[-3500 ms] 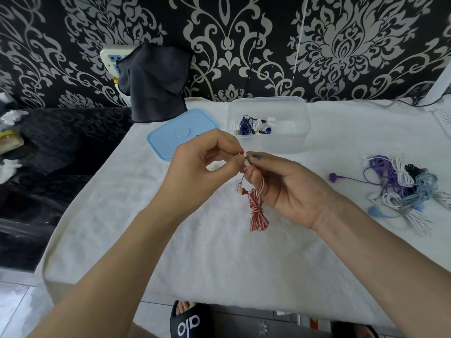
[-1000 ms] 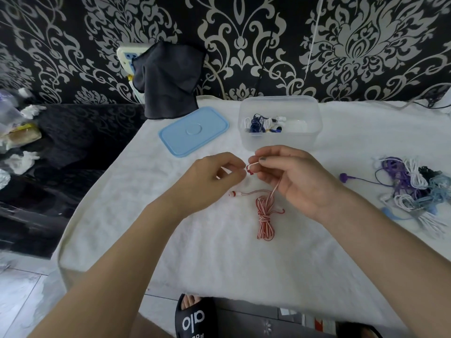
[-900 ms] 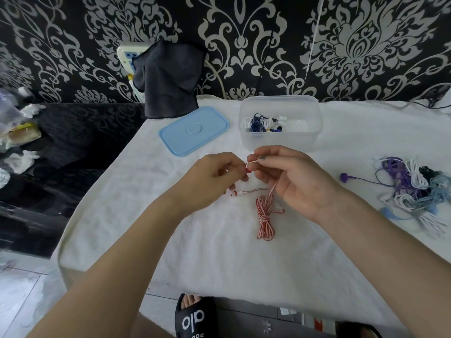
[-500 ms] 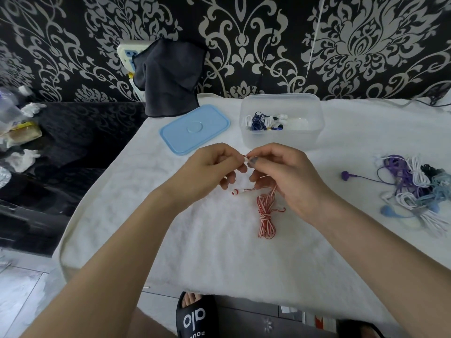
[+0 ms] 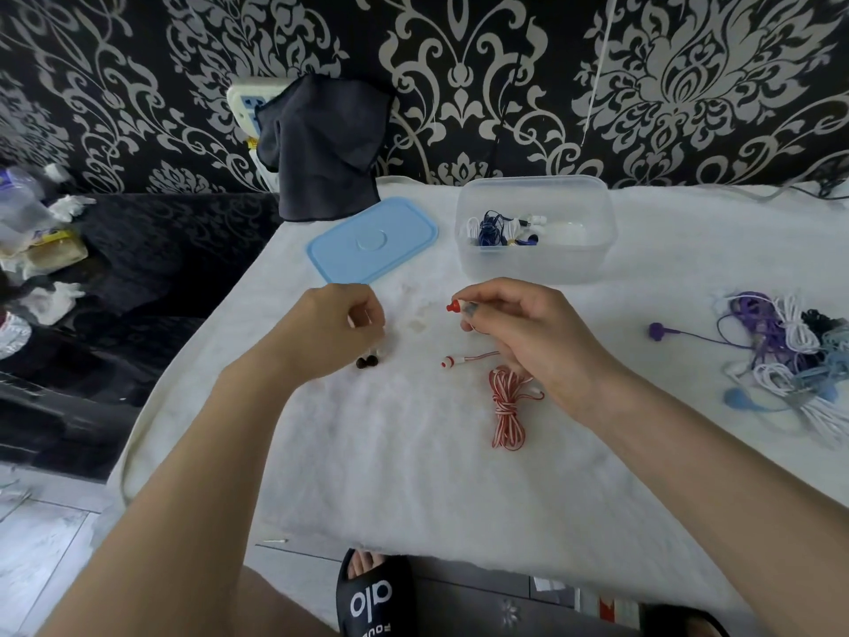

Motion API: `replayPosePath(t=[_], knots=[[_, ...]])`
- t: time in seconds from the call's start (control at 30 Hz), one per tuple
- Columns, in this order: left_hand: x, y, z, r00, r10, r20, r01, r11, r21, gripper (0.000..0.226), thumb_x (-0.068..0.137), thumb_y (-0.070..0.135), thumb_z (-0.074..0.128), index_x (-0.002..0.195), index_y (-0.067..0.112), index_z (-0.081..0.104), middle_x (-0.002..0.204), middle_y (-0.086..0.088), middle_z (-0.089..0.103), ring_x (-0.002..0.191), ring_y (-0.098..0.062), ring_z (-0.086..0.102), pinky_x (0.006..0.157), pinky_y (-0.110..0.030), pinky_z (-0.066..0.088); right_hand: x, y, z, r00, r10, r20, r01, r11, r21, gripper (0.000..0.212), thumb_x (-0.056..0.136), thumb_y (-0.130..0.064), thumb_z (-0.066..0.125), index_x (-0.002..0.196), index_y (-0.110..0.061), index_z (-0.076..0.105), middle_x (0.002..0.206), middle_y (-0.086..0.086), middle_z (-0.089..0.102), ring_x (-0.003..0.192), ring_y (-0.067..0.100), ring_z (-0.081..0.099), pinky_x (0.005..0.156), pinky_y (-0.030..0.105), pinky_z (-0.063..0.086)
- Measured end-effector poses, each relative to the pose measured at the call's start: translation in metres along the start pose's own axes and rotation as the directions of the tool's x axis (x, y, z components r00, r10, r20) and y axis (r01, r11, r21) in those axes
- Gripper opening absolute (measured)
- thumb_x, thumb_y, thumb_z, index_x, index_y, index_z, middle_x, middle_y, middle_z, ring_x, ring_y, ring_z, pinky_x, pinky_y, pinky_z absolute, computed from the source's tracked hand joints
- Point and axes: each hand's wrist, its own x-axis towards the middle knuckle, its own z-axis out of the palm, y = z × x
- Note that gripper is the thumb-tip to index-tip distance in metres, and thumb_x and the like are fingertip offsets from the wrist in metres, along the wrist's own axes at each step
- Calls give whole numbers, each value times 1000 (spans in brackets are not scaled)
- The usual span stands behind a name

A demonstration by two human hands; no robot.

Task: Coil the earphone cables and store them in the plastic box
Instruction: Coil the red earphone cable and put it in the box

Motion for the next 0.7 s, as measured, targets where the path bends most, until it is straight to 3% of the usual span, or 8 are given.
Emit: replayPosePath(t=[0.13,0.2,0.33,0.6,0.7], knots=[[-2,-4,4,994,-26,107,20,998,56,9,82,23,77,86,28,71,87,11,64,66,-2,58,54,-8,39,1,3,0,1000,0,5,0,999,-49,12,95,-14,65,103,-16,73,91,9,74,43,-3,51,44,8,35],[-2,-5,6,993,-4,119,-6,997,79,11,81,22,79,84,28,70,87,11,64,67,1,56,55,-5,39,1,4,0,1000,11,12,-10,999,-46,11,95,-14,64,102,-16,72,92,7,75,42,-3,51,42,8,36],[-2,-7,11,995,15,97,-24,995,92,12,82,17,77,82,26,69,86,11,64,66,0,56,59,-6,41,1,5,-1,999,33,29,-33,999,-7,10,95,-13,64,101,-16,72,93,4,77,42,6,33,40,13,29],[1,-8,14,998,36,56,-42,993,111,12,84,16,74,87,27,68,89,11,65,72,-5,57,69,-21,49,2,4,-5,999,40,11,-40,999,30,9,95,-12,64,100,-13,71,91,5,77,47,11,39,42,19,32],[0,-5,15,998,45,48,-49,994,97,13,85,15,72,82,27,68,87,10,66,64,-2,57,63,-16,46,1,3,-6,999,38,4,-38,998,41,9,95,-12,65,101,-12,71,91,5,77,47,11,39,41,20,32]])
